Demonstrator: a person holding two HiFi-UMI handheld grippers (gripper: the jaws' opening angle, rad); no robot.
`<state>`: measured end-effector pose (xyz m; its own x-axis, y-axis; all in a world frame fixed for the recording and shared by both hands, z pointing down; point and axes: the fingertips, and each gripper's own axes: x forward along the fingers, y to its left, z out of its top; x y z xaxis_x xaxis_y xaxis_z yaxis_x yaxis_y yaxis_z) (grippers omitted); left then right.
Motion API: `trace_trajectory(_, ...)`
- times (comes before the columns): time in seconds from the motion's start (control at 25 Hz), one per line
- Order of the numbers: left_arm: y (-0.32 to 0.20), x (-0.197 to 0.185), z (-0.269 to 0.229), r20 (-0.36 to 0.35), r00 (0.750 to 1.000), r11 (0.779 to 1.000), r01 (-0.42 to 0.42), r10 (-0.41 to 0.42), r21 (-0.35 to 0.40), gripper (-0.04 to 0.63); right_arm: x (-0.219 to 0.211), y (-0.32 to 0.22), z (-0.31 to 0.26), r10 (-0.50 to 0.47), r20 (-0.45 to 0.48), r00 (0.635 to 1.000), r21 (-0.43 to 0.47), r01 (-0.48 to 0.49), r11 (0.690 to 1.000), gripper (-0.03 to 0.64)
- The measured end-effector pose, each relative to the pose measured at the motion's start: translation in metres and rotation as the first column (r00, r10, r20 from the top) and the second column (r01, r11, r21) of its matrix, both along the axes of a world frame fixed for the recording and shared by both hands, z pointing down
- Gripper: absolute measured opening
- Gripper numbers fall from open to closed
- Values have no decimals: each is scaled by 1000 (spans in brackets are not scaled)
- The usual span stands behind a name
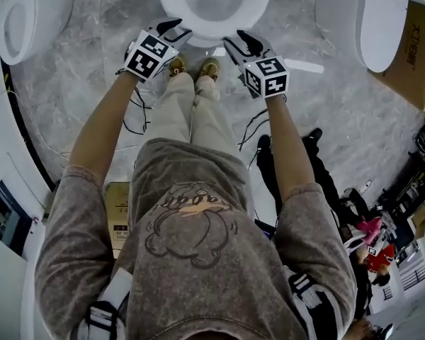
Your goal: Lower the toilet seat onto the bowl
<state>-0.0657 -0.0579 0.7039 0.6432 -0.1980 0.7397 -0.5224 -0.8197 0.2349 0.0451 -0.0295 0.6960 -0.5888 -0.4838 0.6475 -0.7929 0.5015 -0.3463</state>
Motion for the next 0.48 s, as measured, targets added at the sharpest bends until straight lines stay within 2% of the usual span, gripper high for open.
trace_trajectory(0.32,34,-14,97,70,994,986,90,-81,-138,128,-15,41,100,62,-18,998,-178,-64,982,190)
trace_trajectory(0.48,44,-15,142,104,988,977,127,-110,-173,124,-16,49,145,107,-27,994,-235,-110,966,190)
